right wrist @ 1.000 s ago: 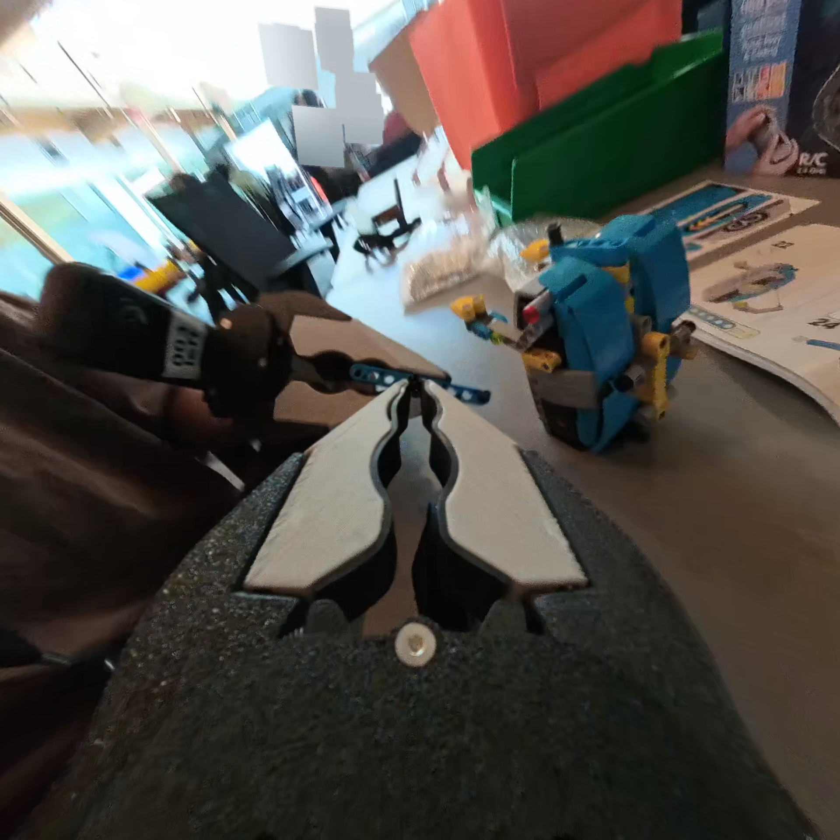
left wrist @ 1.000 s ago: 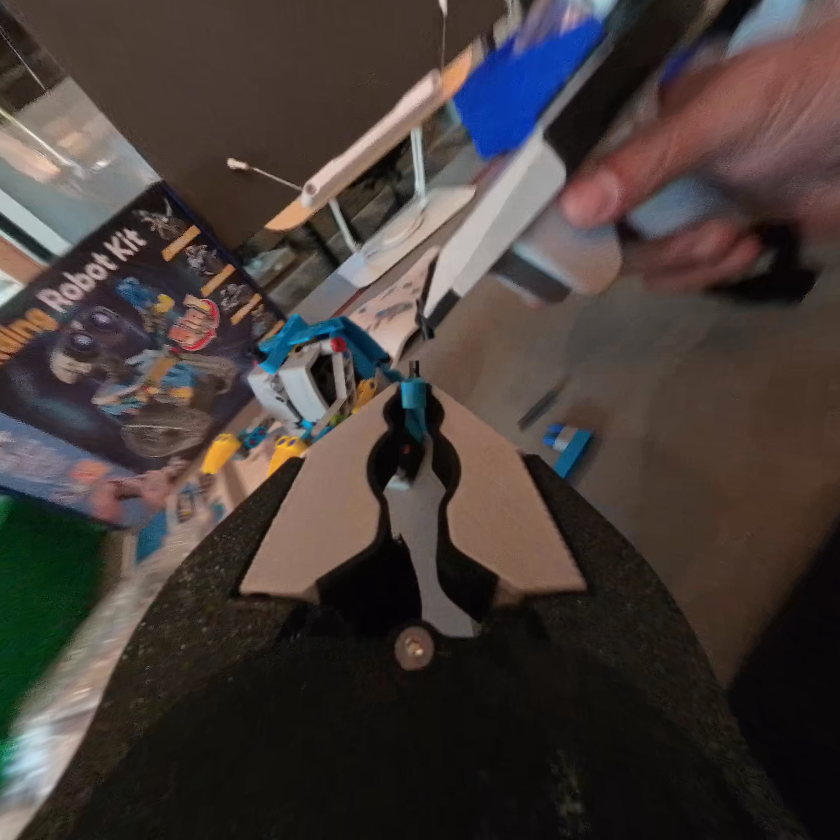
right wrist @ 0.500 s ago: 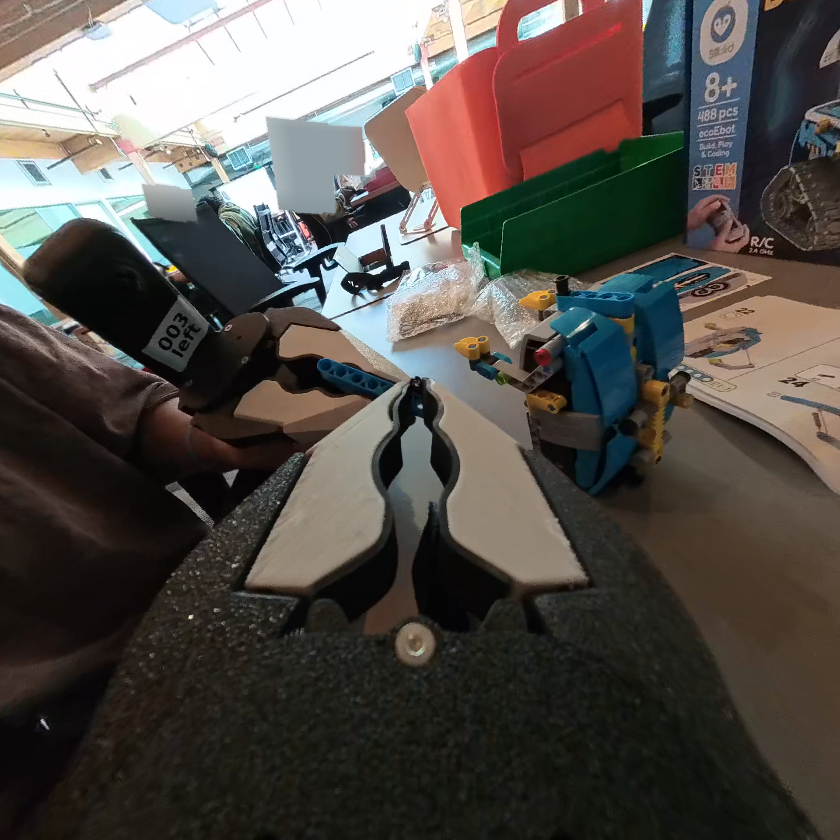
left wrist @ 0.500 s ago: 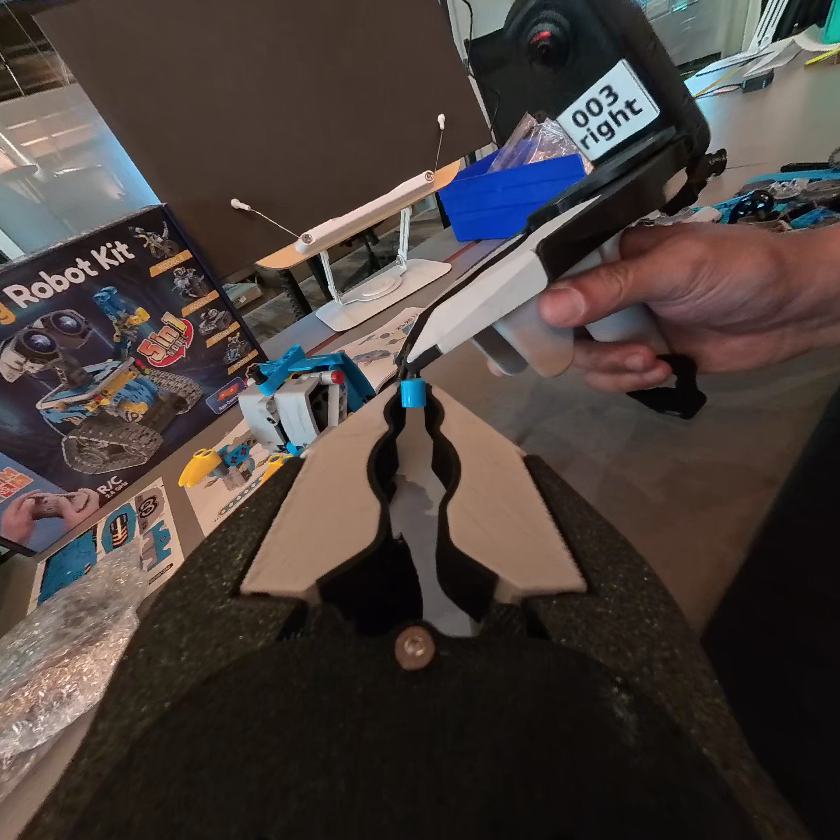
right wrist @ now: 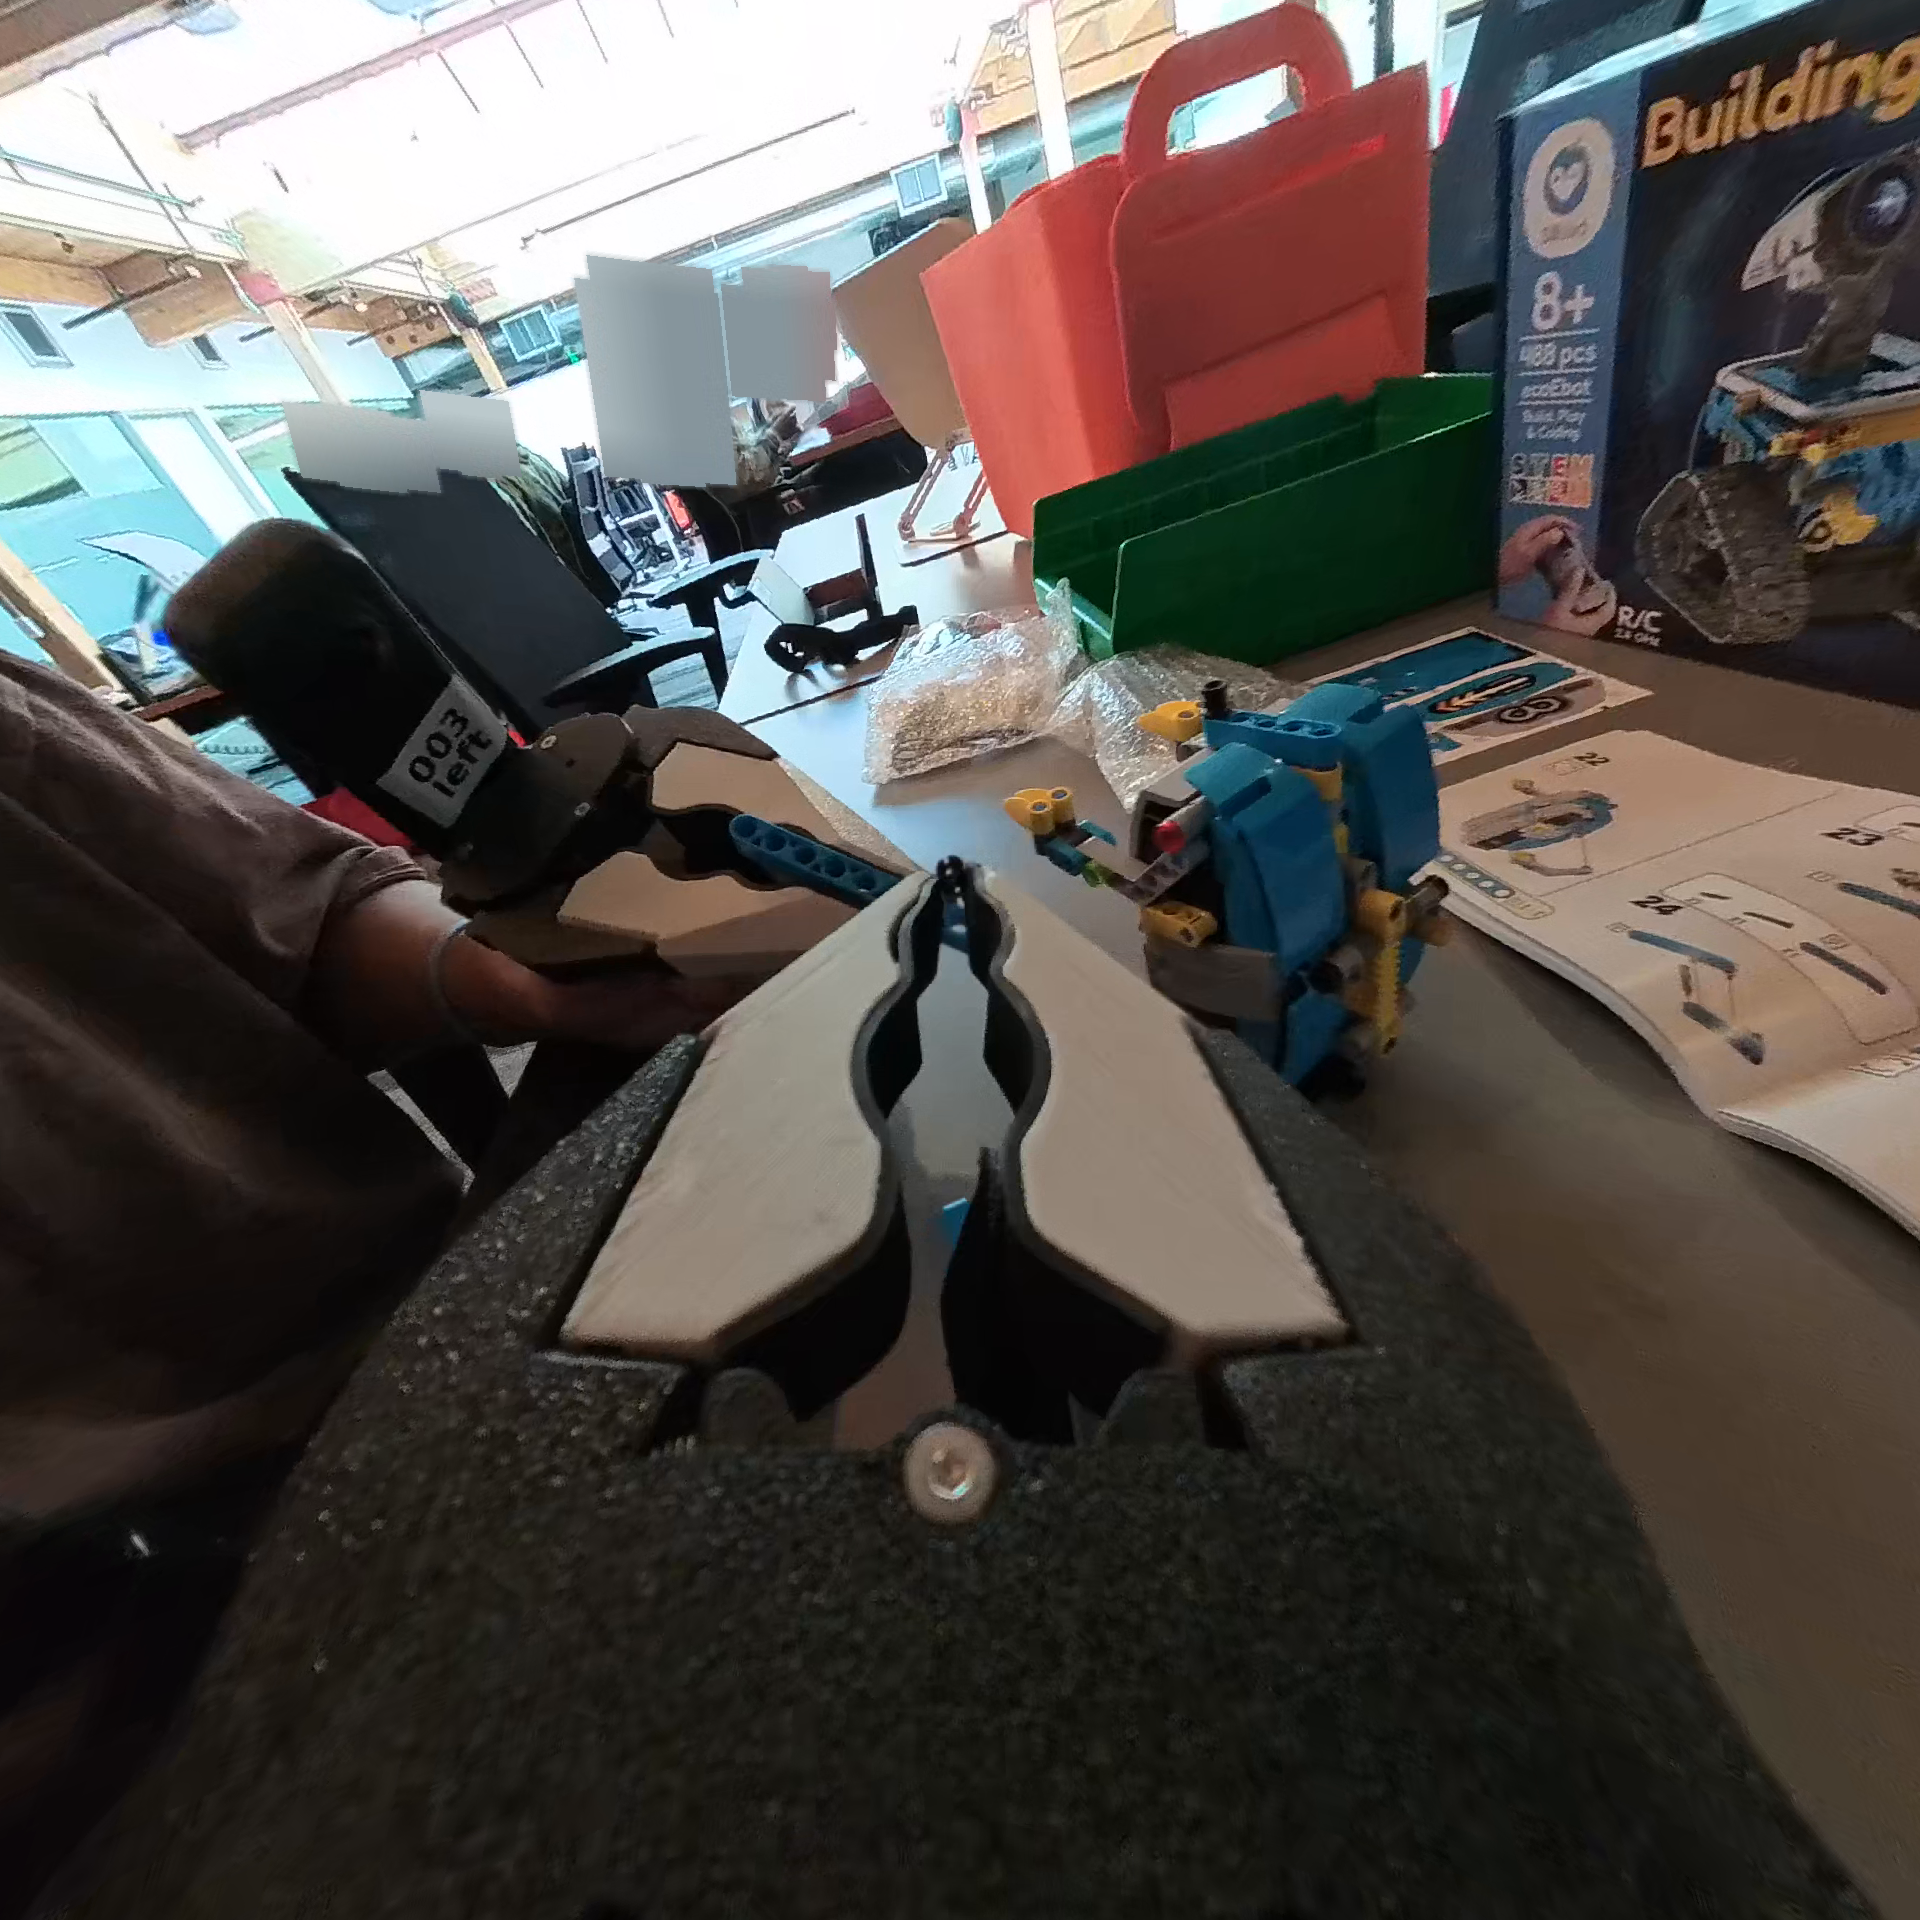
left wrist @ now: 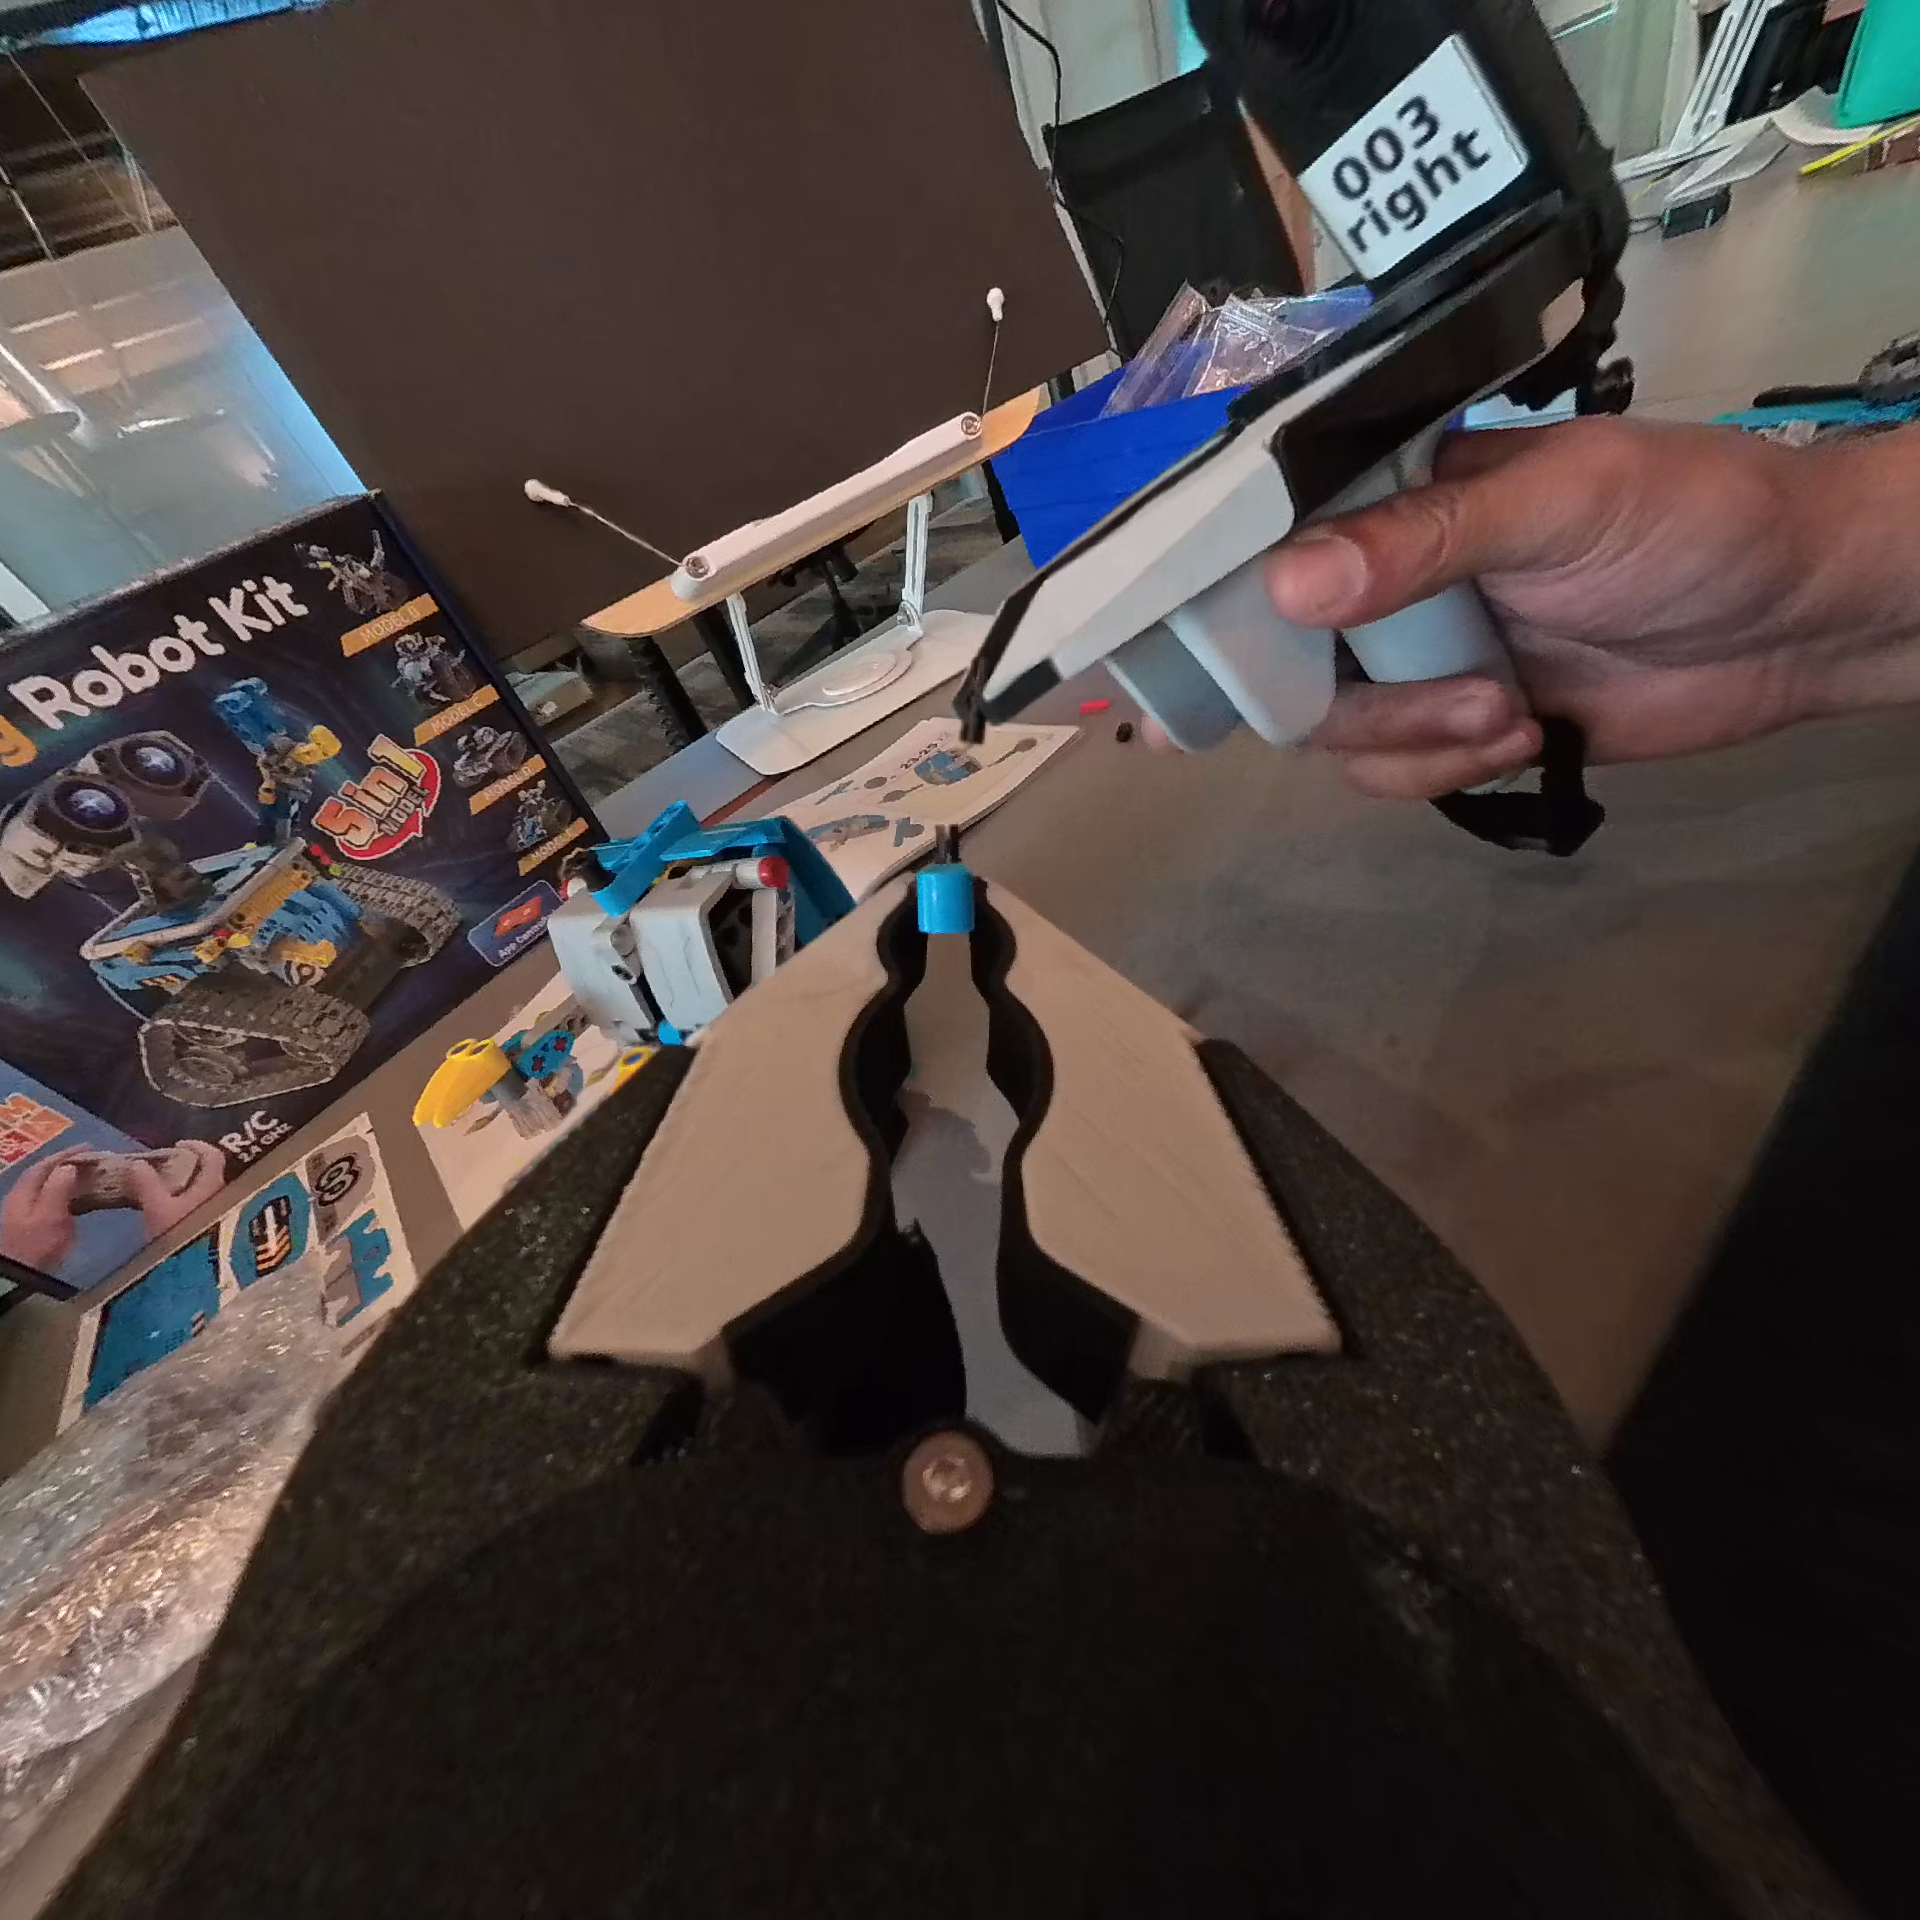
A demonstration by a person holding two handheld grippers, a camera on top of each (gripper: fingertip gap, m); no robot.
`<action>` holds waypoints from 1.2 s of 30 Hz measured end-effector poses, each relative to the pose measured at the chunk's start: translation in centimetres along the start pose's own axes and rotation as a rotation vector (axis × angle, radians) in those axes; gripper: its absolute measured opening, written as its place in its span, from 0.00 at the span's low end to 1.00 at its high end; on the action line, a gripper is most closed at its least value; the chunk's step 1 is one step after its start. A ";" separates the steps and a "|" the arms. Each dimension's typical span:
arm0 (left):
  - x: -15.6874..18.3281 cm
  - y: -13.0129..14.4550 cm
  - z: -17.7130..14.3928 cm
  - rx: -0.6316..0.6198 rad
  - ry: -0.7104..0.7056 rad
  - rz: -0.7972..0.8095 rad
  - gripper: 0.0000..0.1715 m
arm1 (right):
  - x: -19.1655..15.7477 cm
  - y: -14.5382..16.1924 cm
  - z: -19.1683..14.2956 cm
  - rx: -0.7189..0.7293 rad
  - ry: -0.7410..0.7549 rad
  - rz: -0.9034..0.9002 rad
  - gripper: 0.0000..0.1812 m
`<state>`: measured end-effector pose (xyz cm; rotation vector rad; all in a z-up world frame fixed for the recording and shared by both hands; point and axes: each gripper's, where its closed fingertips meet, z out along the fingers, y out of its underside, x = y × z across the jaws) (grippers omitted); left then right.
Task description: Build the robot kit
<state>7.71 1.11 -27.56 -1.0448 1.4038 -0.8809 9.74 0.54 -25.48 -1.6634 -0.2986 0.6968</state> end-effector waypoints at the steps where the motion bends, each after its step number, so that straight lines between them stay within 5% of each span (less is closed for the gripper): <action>1: 0.0 -0.1 0.0 0.001 -0.005 0.011 0.04 | -0.2 0.1 0.3 -0.004 -0.004 -0.001 0.02; 23: 1.9 -0.2 -0.4 0.022 0.123 0.023 0.03 | -2.5 2.5 1.3 -0.162 -0.148 -0.015 0.02; 36: 5.0 1.2 -0.4 -0.043 0.304 0.053 0.03 | -3.1 5.3 -0.4 -0.378 -0.165 -0.314 0.02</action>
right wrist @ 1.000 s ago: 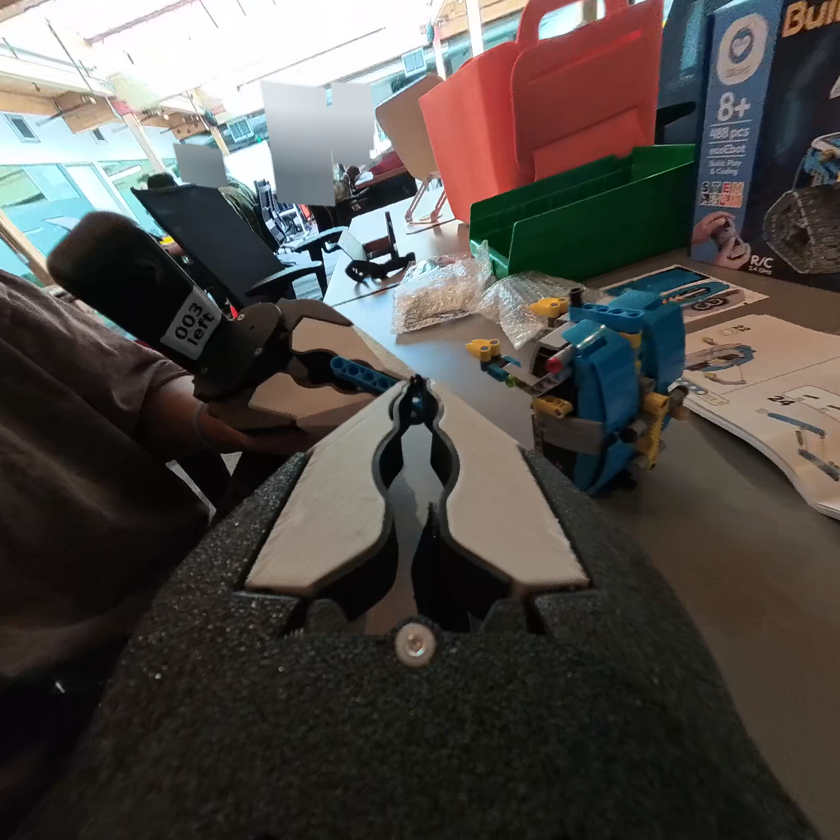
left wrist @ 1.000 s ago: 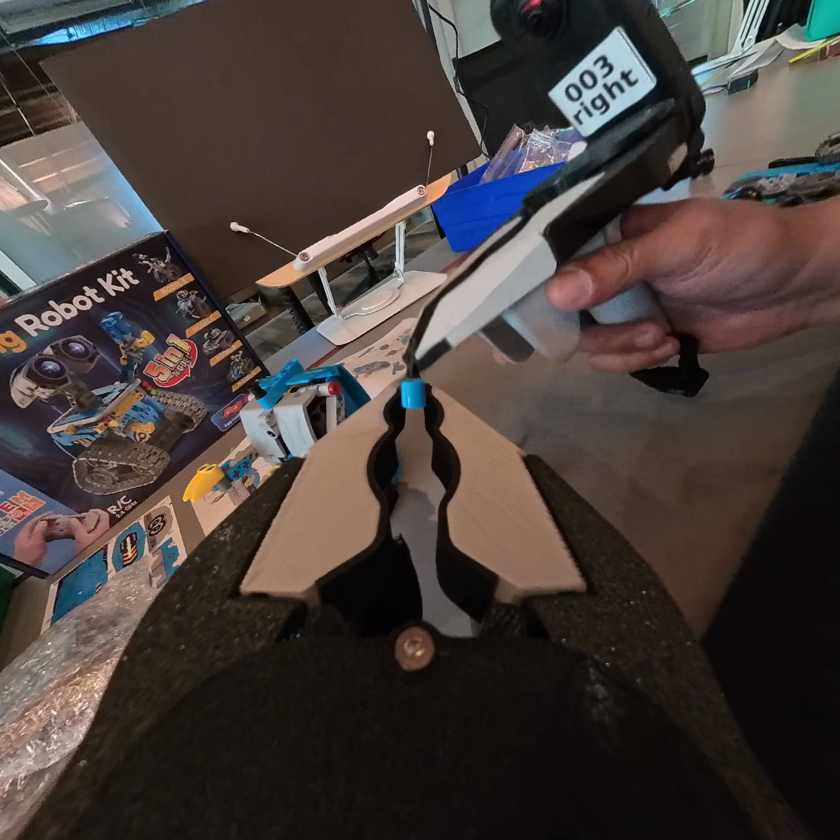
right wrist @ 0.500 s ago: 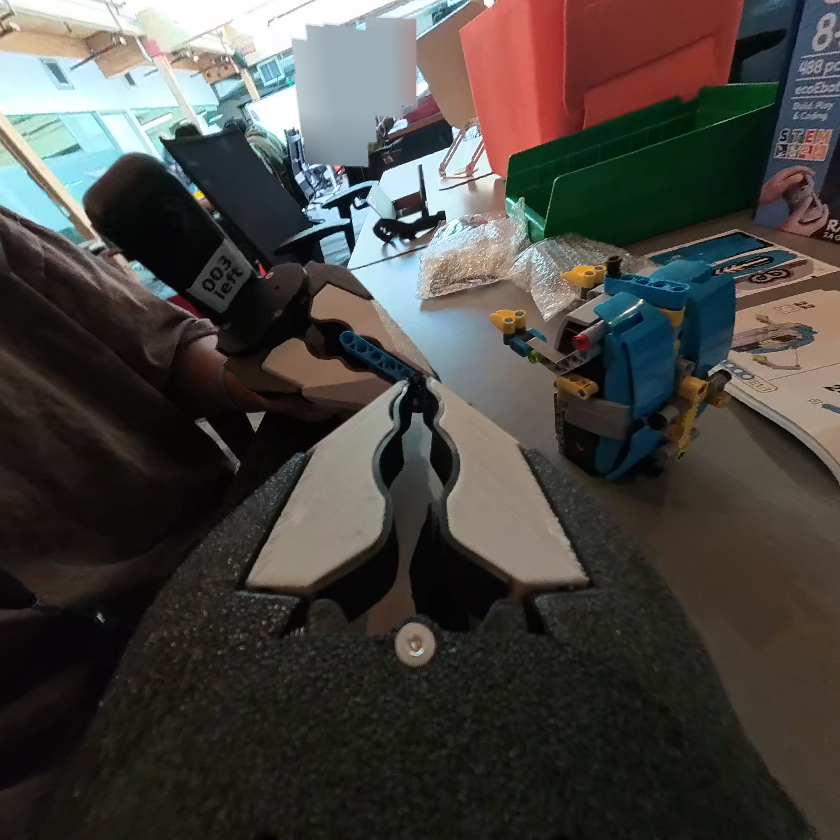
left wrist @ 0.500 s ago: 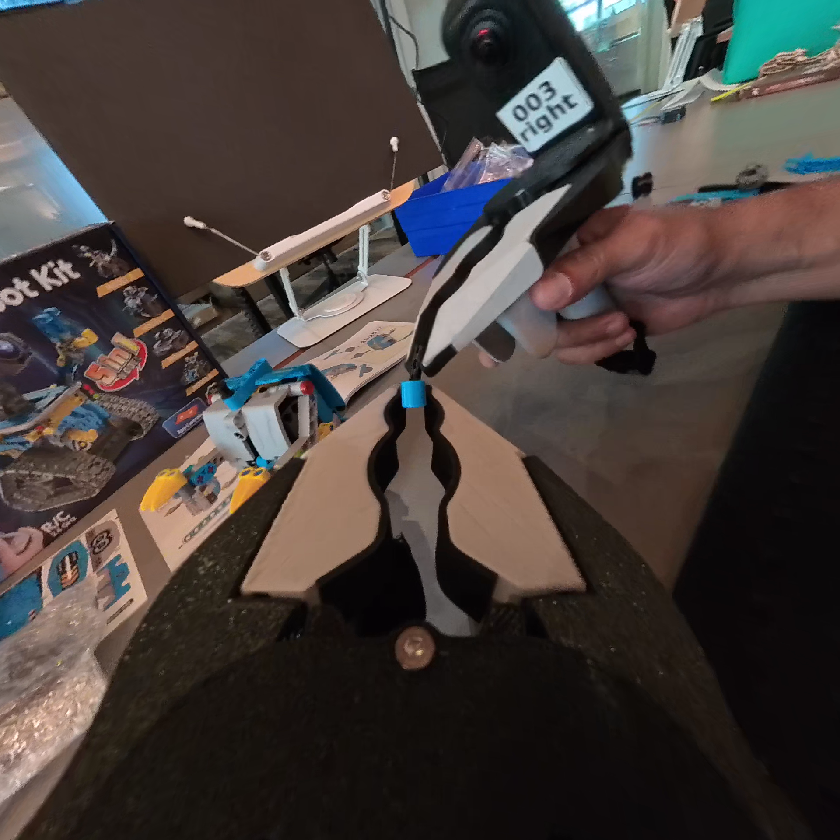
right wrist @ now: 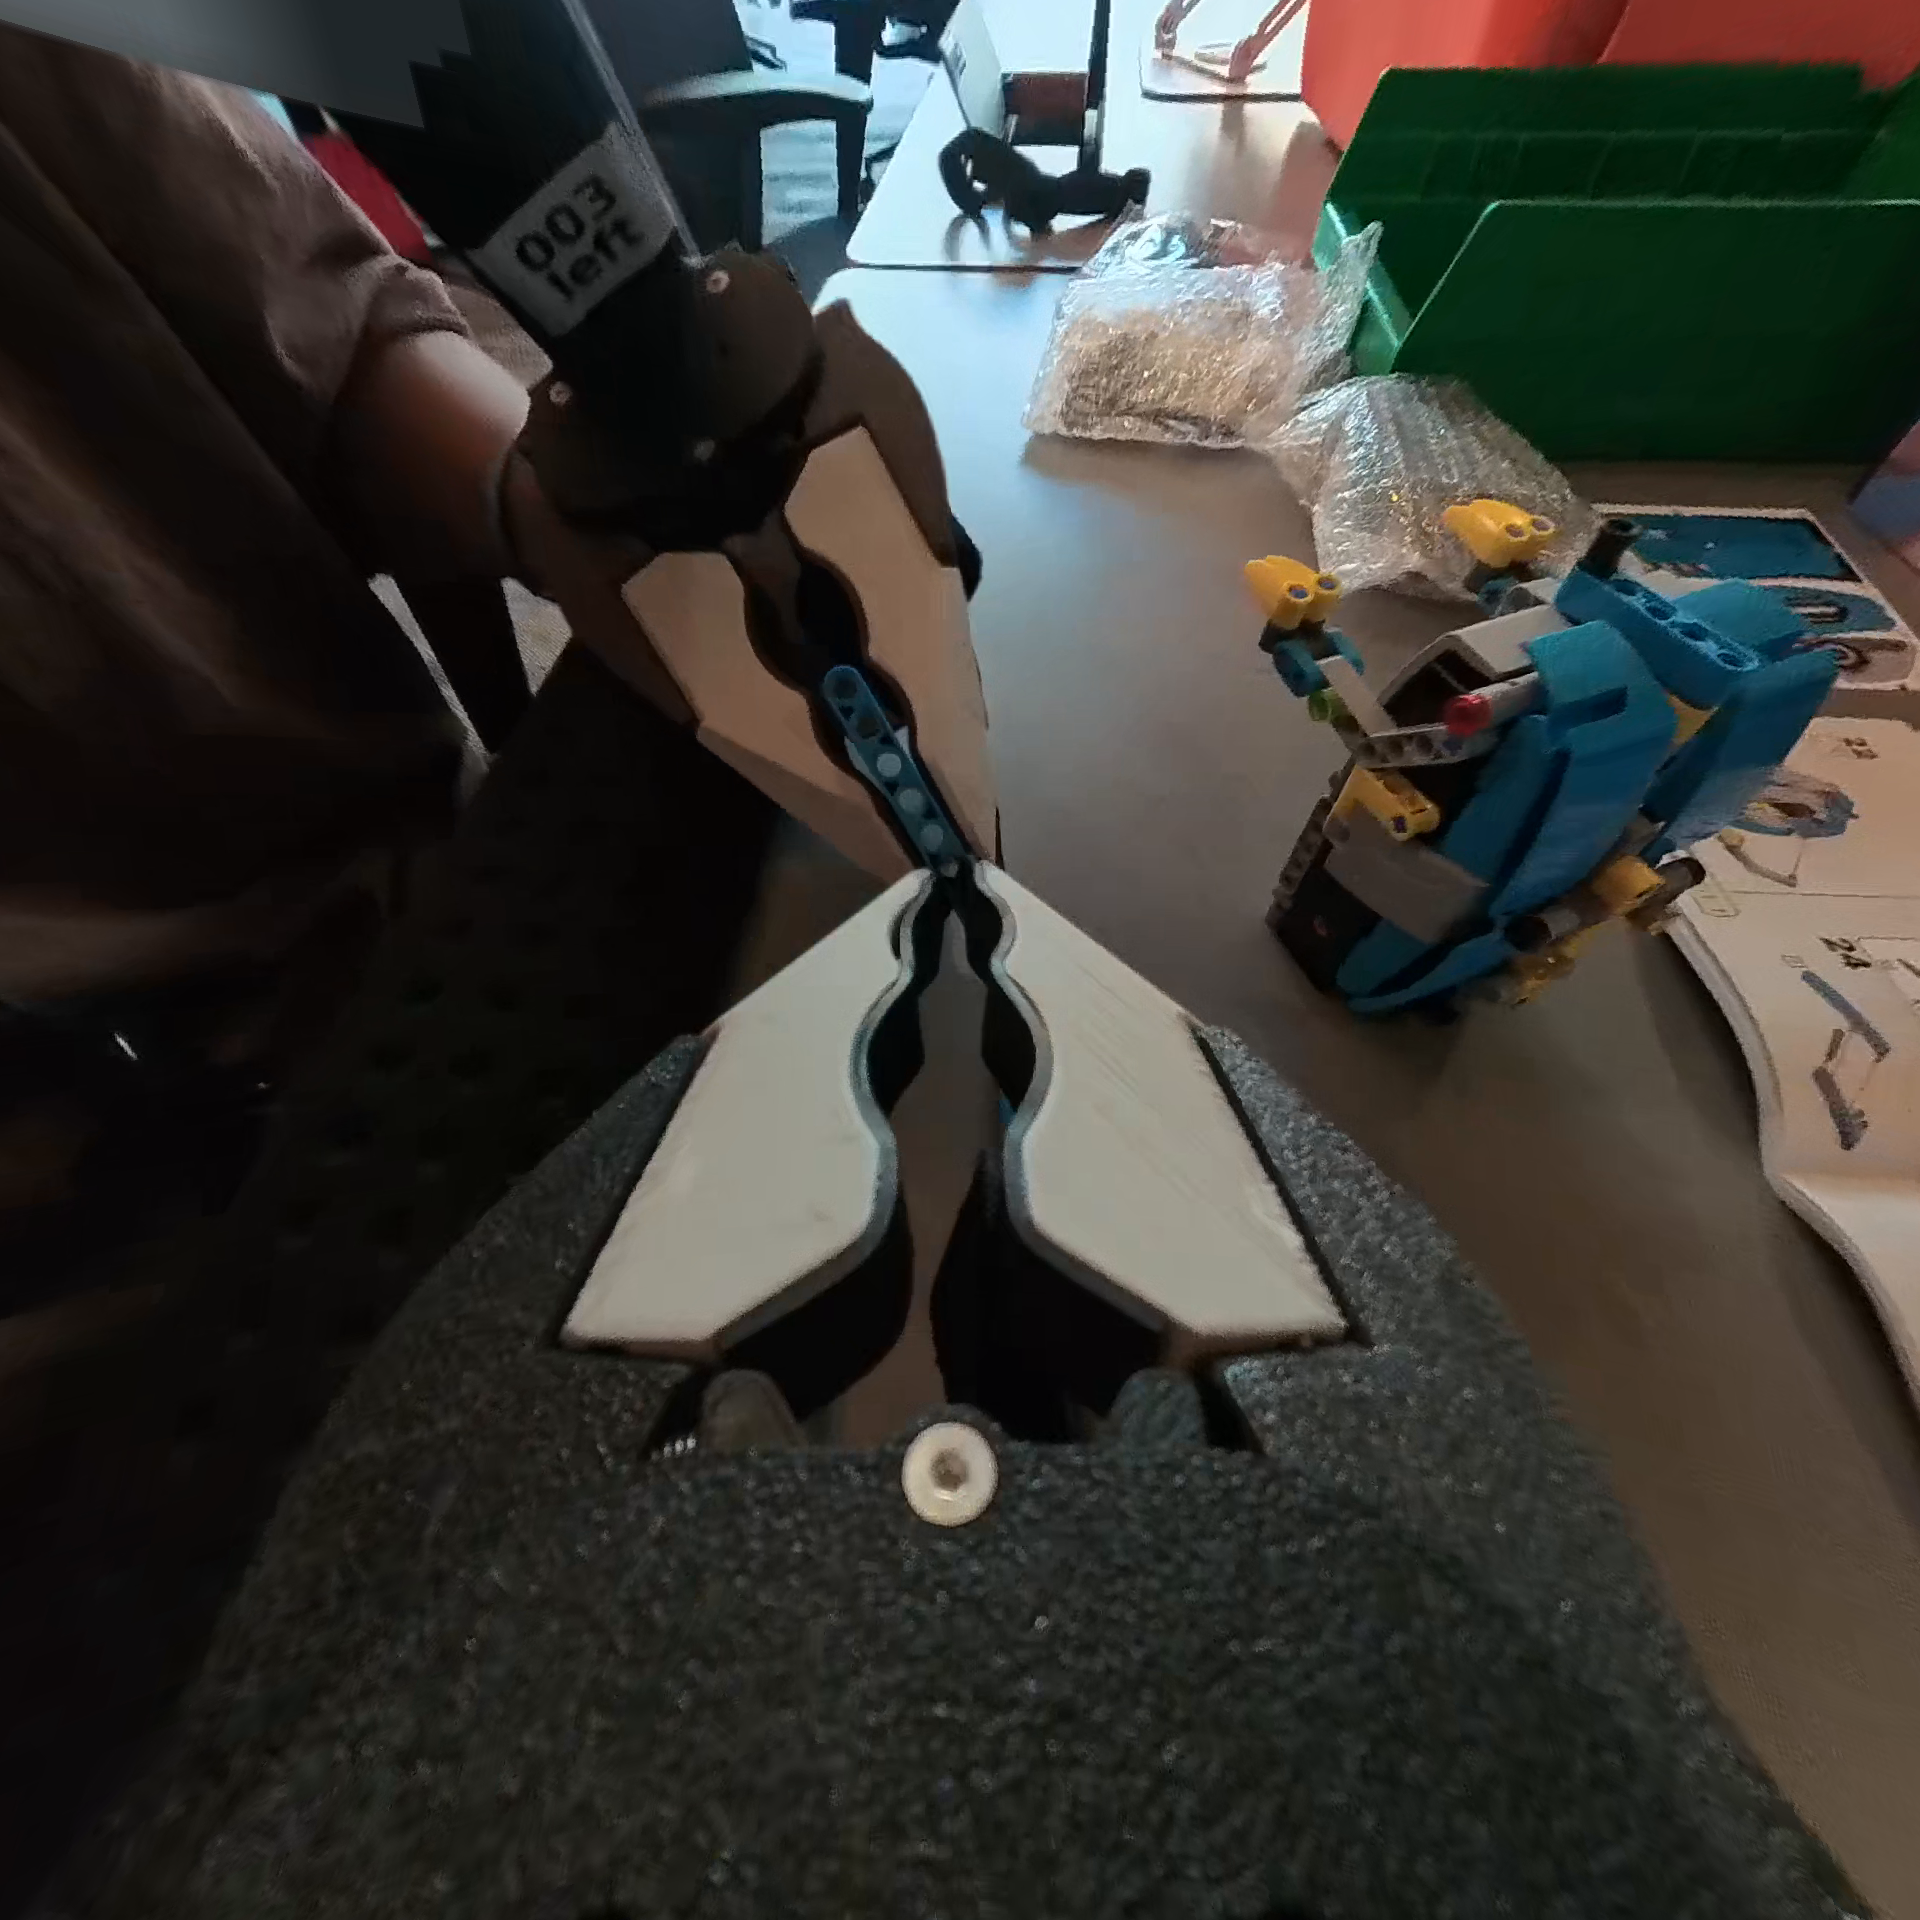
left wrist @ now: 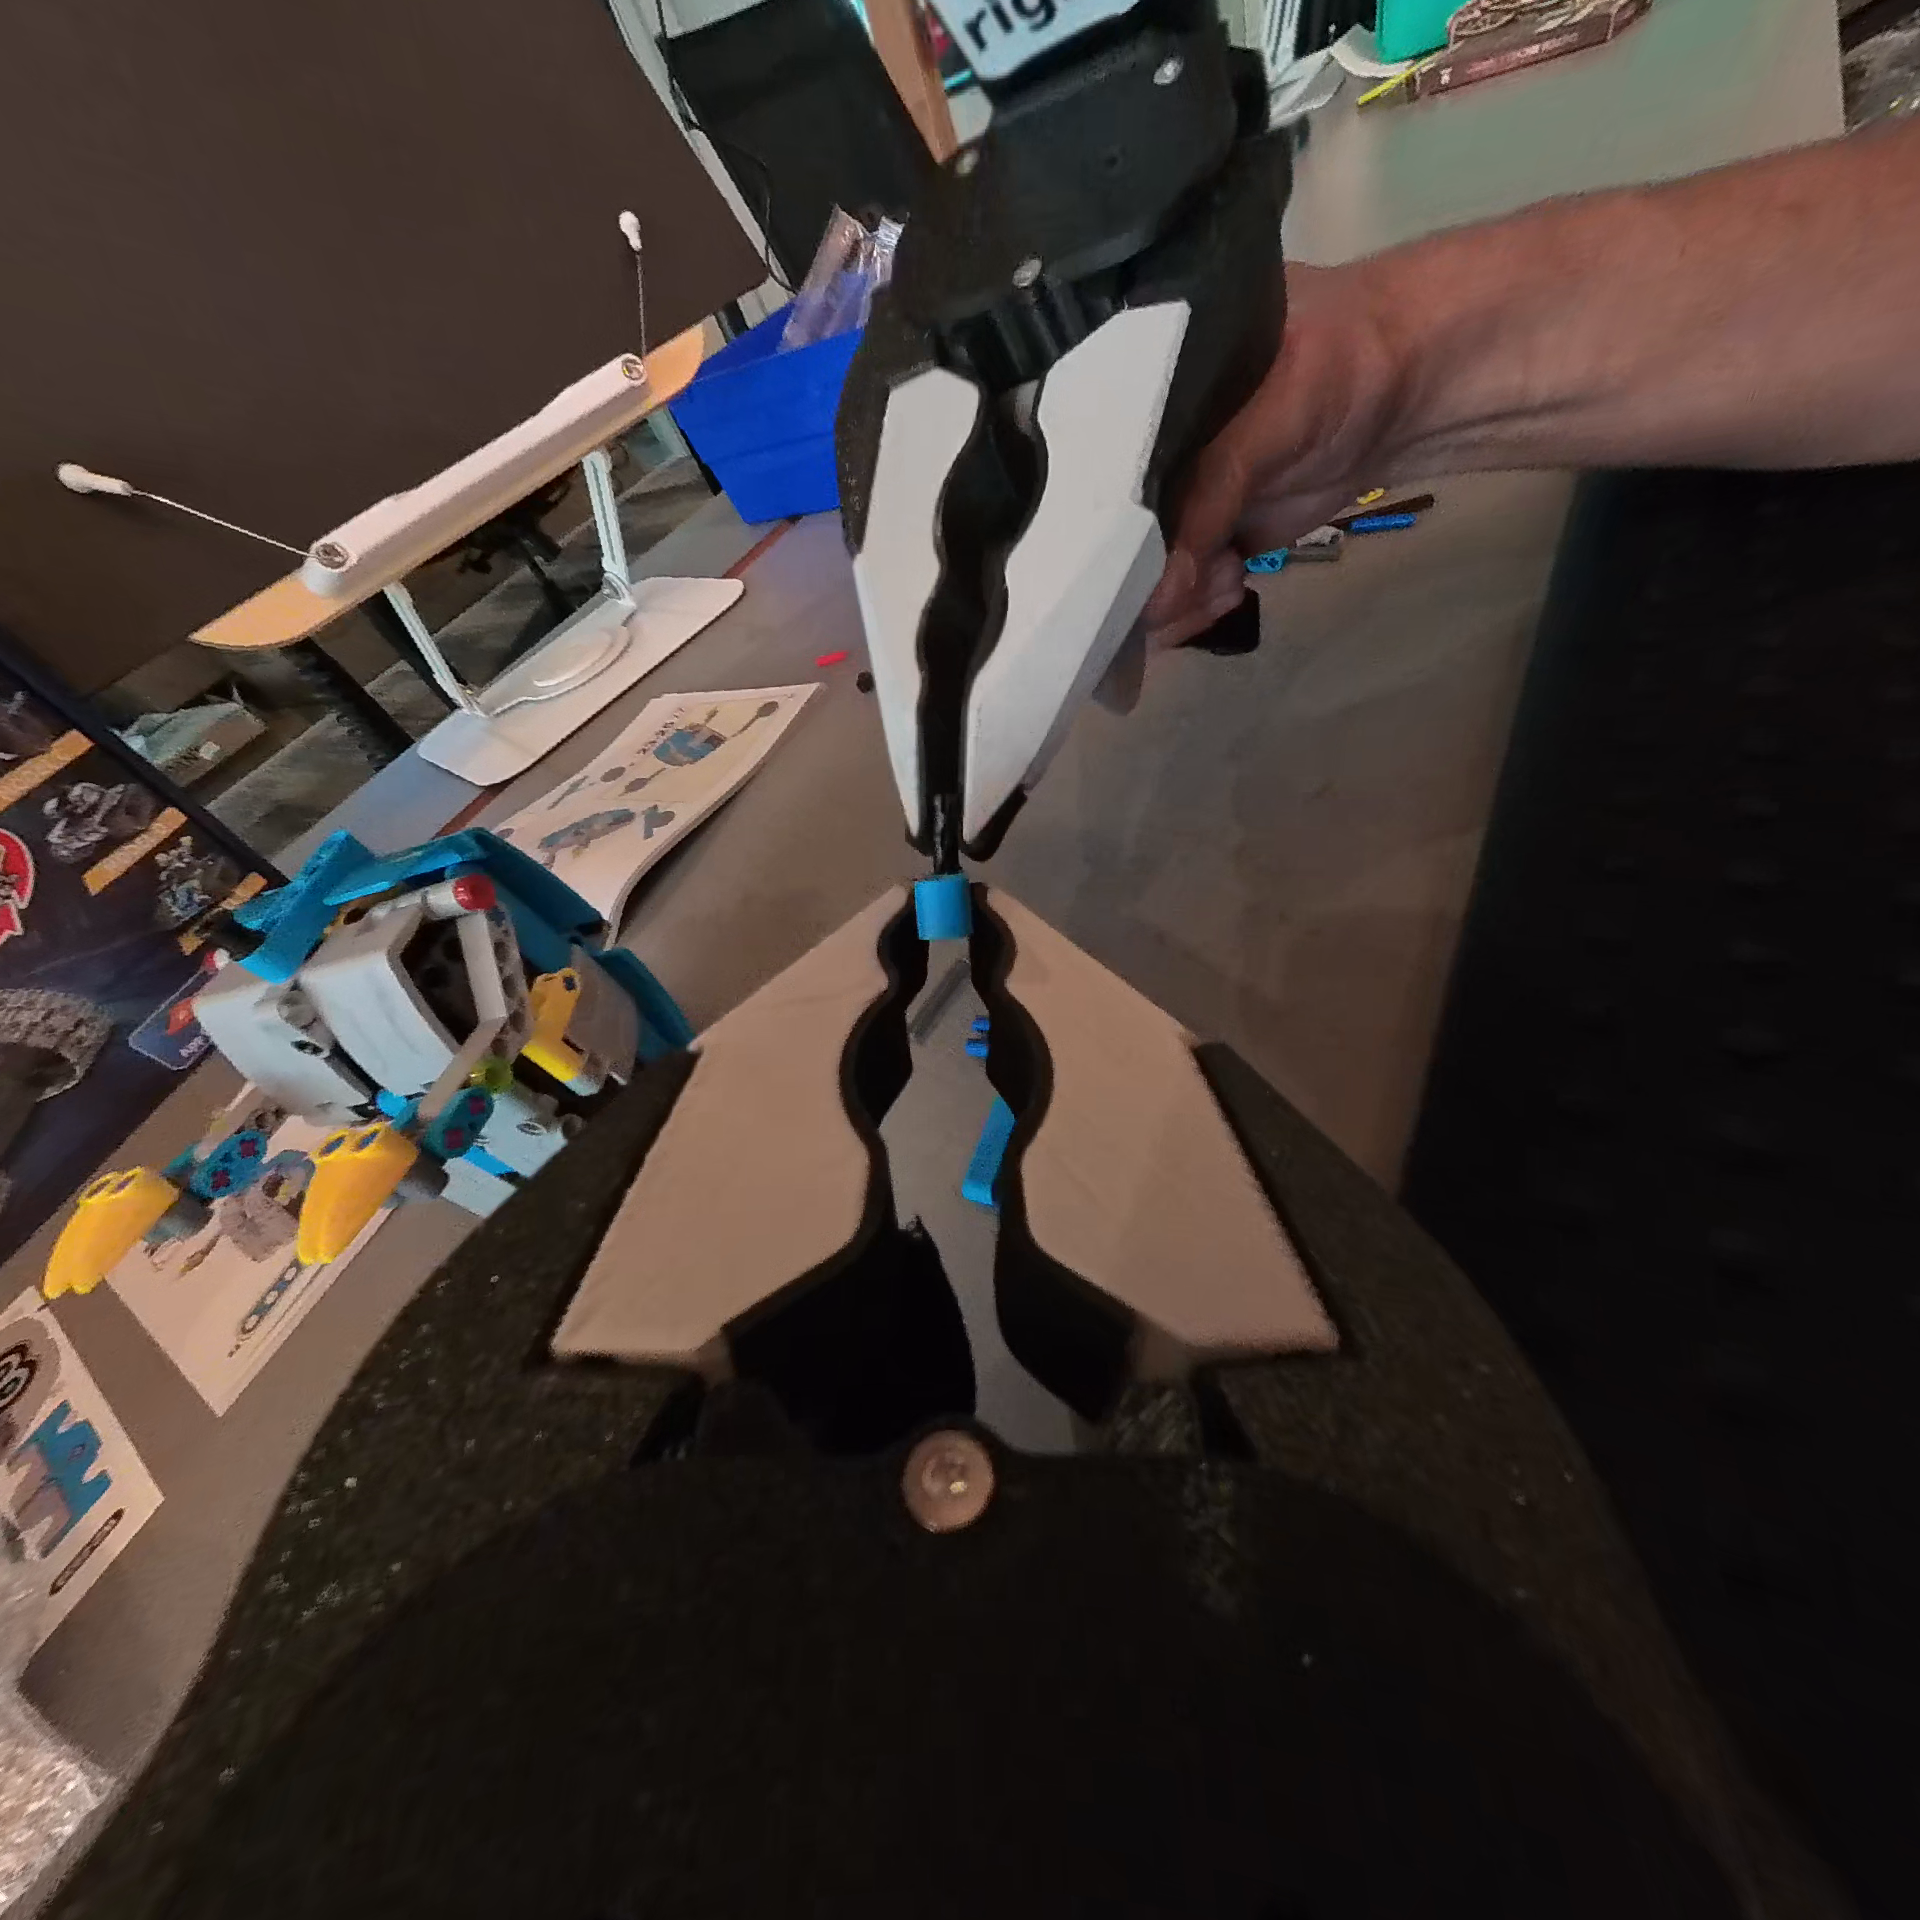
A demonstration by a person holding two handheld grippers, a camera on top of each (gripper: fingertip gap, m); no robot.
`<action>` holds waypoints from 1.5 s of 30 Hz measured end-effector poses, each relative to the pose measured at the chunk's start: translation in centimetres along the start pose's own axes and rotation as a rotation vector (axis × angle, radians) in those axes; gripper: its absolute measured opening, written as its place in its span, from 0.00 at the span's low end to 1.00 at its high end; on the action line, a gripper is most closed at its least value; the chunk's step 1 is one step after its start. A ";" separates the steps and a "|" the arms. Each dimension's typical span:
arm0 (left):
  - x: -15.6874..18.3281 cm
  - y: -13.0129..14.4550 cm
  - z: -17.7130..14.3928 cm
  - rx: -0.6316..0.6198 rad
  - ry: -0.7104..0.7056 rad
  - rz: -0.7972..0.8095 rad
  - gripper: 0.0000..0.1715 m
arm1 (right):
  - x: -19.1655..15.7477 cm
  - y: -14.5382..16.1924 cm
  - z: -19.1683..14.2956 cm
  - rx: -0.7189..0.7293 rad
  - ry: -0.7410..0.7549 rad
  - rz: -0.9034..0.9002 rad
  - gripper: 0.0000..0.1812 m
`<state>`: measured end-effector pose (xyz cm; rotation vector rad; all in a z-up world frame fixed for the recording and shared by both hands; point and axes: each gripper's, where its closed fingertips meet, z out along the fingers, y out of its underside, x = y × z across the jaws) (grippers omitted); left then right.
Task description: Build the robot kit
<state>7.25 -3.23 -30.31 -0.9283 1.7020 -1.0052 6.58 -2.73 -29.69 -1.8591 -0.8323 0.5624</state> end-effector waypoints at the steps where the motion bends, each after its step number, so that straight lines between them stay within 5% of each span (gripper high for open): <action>1: 0.1 0.1 0.0 -0.004 0.006 -0.006 0.03 | 0.0 0.1 0.0 -0.009 0.007 -0.012 0.02; 7: 0.6 0.4 0.3 -0.029 0.014 0.028 0.02 | -0.3 0.5 0.5 -0.040 0.012 -0.033 0.02; 15: -0.2 -1.8 -0.8 0.130 0.078 -0.181 0.04 | -0.1 -1.8 -0.8 0.188 -0.106 0.129 0.02; 19: -0.1 -1.5 -0.5 0.113 0.085 -0.185 0.04 | 0.1 -2.6 -0.9 0.261 -0.122 0.175 0.02; 42: -0.1 -0.8 -0.3 0.079 0.084 -0.182 0.04 | 0.0 -1.1 -0.3 0.132 -0.062 0.091 0.02; 45: -0.3 0.6 0.3 -0.003 0.055 -0.152 0.04 | 0.9 -0.8 -1.1 0.114 -0.029 0.089 0.02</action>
